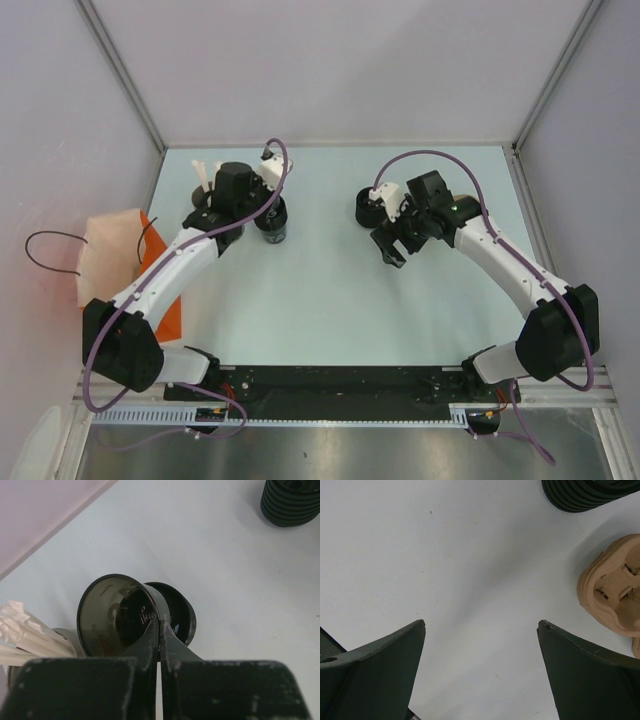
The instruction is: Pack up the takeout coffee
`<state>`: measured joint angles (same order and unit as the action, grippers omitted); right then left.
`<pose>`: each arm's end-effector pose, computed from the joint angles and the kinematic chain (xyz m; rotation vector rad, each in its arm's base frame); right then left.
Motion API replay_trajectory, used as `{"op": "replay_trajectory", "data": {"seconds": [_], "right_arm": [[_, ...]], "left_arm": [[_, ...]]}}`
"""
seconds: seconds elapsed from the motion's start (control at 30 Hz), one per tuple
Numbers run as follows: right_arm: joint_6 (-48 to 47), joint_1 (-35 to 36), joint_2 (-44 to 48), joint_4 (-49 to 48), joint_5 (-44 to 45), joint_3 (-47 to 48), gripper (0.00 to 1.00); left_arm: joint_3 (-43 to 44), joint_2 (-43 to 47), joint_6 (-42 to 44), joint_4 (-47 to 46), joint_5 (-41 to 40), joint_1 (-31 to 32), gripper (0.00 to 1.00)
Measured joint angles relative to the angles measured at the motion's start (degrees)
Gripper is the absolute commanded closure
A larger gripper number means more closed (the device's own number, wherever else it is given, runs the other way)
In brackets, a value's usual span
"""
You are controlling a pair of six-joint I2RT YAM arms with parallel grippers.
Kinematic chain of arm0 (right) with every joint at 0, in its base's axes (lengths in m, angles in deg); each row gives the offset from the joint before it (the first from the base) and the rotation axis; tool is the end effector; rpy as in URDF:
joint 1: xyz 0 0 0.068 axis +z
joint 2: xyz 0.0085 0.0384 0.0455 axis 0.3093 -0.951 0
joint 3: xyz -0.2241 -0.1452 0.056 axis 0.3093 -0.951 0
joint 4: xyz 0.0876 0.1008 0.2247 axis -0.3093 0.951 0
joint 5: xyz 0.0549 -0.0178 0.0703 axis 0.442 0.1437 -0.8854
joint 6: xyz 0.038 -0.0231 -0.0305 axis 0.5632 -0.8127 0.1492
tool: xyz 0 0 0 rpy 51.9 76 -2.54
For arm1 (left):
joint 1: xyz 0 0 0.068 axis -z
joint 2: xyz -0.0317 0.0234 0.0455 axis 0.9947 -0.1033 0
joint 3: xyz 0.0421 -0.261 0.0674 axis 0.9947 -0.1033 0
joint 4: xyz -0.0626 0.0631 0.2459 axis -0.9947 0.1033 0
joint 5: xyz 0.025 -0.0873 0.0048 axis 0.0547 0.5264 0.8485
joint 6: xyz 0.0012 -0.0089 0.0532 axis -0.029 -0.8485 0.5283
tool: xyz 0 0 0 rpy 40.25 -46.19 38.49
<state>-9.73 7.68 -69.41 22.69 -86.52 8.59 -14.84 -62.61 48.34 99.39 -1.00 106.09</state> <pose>0.2614 0.1362 0.2947 -1.1770 2.2382 0.3425 0.2875 -0.1179 0.3168 0.7444 1.9357 -0.0789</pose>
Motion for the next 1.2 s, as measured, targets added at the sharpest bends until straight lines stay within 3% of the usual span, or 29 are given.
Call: {"op": "replay_trajectory", "data": {"seconds": [0.4, 0.77, 1.0, 1.2], "right_arm": [[1.01, -2.4, -0.9, -0.24, -0.2, 0.0, 0.0], [1.44, -5.42, -1.18, -0.63, -0.74, 0.0, 0.0], [4.11, -9.38, -1.18, -3.15, 0.31, -0.02, 0.0], [6.43, -14.86, -1.18, -4.92, 0.87, -0.09, 0.0]], "left_arm": [[1.66, 1.29, 2.16, 0.2, -1.29, 0.96, 1.0], [12.11, 2.36, 5.88, 3.85, -1.31, 2.16, 1.0], [11.5, 7.58, 8.46, 6.69, 2.34, 9.94, 1.0], [2.91, 8.28, 10.34, 5.81, 6.43, 19.65, 1.0]]}}
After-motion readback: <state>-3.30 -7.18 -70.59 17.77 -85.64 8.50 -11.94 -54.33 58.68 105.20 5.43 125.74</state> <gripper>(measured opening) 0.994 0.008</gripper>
